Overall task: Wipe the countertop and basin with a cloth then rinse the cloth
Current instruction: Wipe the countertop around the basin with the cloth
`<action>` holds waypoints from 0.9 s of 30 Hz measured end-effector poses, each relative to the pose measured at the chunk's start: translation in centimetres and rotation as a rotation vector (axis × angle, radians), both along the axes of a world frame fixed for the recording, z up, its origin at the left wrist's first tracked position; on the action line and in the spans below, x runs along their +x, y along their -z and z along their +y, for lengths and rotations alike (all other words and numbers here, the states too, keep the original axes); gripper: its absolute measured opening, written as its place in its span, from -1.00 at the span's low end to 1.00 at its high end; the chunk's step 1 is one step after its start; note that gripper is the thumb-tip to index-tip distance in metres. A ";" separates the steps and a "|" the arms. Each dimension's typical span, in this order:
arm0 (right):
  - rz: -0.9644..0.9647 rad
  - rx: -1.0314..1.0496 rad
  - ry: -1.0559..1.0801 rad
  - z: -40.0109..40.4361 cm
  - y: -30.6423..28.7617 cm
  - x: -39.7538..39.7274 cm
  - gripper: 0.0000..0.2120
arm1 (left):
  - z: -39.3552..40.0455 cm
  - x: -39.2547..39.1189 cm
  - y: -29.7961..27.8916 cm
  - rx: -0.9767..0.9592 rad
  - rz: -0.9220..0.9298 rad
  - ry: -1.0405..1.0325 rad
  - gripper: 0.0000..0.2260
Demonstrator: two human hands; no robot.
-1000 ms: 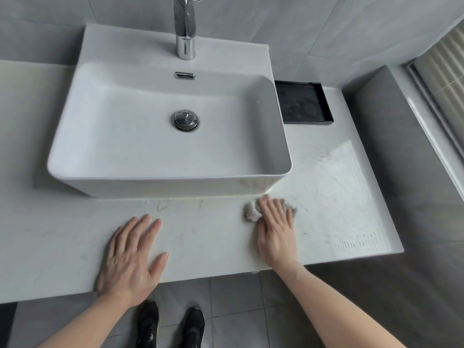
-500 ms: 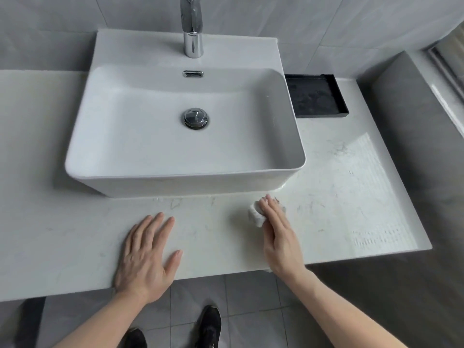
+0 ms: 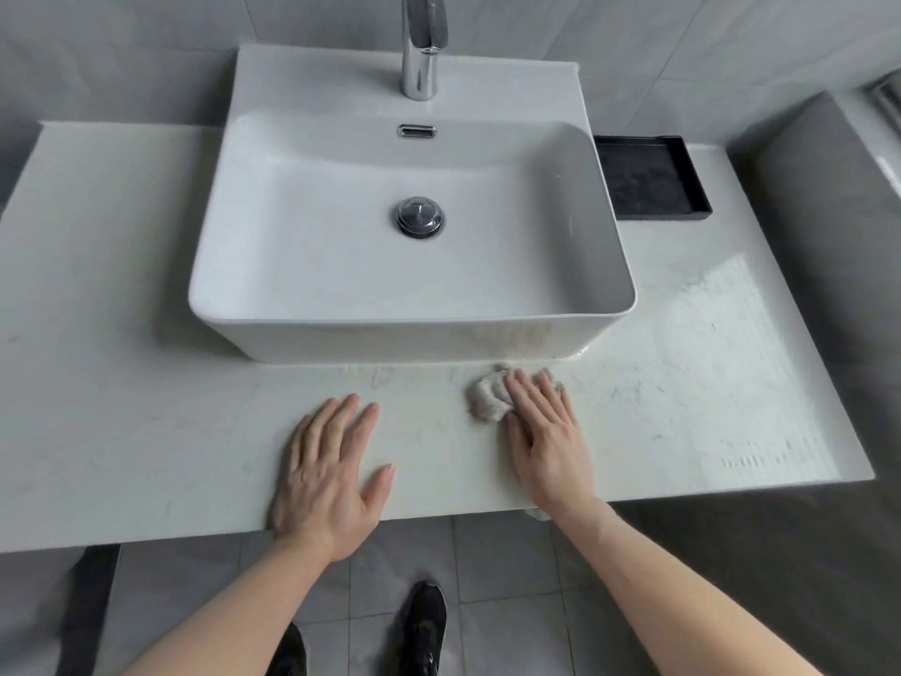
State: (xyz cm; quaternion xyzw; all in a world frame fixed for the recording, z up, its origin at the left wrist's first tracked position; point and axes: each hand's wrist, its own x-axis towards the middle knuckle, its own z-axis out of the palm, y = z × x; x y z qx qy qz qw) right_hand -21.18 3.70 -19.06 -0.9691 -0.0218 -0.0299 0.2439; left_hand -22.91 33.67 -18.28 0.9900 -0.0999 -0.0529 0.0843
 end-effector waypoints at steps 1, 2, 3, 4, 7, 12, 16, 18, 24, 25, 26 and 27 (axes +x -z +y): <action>-0.006 0.025 0.084 -1.6 -0.1 -0.3 -0.58 | 0.0 0.0 0.0 -0.004 0.003 -0.003 -0.33; -0.004 0.046 0.172 -3.0 -0.4 -0.4 -0.59 | 0.0 0.0 0.0 -0.009 0.005 -0.004 -0.33; 0.009 0.064 0.262 -4.1 -0.8 -0.5 -0.60 | 0.0 0.0 -0.1 -0.015 0.009 -0.003 -0.33; 0.023 0.078 0.338 -4.7 -1.3 -0.5 -0.60 | 0.0 0.0 -0.1 -0.024 0.010 -0.003 -0.34; 0.002 0.147 0.375 -3.5 -2.6 -0.6 -0.58 | 0.1 0.1 -0.2 -0.038 0.007 -0.007 -0.34; -0.016 0.262 -0.079 6.6 -3.7 1.4 -0.56 | 0.1 0.1 -0.4 -0.079 -0.004 0.001 -0.36; 0.050 0.252 -0.237 14.6 -2.3 4.3 -0.54 | 0.2 0.0 -0.4 -0.073 -0.020 -0.029 -0.45; 0.027 0.205 -0.224 15.8 -0.9 4.5 -0.54 | 0.2 0.0 -0.4 -0.097 -0.027 -0.038 -0.43; -0.004 0.201 -0.021 10.1 0.2 2.4 -0.52 | 0.5 -0.1 -0.1 -0.201 -0.031 -0.028 -0.42; -0.018 0.184 0.042 8.4 0.0 1.8 -0.52 | 0.5 -0.1 -0.1 -0.204 -0.025 -0.027 -0.42; -0.030 0.159 0.105 6.6 -0.1 1.1 -0.52 | 0.6 -0.1 -0.1 -0.195 -0.019 -0.024 -0.43; -0.030 0.124 0.163 4.7 -0.3 0.3 -0.51 | 0.6 -0.1 -0.1 -0.183 -0.013 -0.019 -0.43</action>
